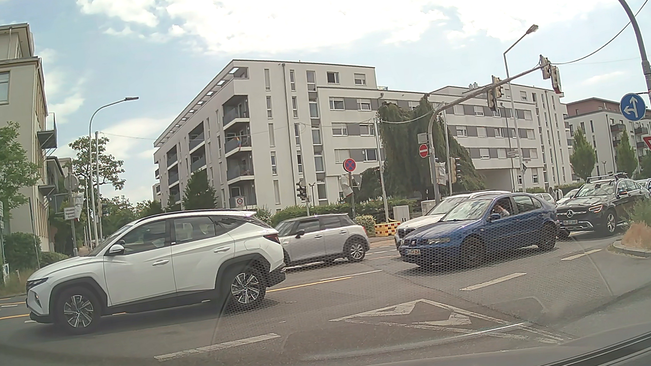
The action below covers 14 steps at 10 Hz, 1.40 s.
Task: Follow the waypoints while adhering to traffic rules and regulations
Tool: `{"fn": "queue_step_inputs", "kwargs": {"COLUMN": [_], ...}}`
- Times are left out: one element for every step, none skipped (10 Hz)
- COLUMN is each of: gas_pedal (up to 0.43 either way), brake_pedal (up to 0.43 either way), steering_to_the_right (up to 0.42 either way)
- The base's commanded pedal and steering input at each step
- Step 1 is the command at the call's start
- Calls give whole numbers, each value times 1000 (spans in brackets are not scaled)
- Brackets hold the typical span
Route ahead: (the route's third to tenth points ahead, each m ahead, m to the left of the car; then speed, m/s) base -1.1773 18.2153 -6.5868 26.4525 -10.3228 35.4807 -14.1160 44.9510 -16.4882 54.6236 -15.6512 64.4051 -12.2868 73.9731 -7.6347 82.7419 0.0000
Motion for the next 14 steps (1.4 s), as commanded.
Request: {"fn": "queue_step_inputs", "kwargs": {"gas_pedal": [0, 0, 0, 0, 0, 0, 0, 0, 0, 0, 0, 0, 0, 0], "brake_pedal": [335, 335, 335, 335, 335, 335, 335, 335, 335, 335, 335, 335, 341, 335], "steering_to_the_right": [-883, -883, -883, -883, -883, -883, -883, -883, -883, -883, -883, -883, -883, -883]}}
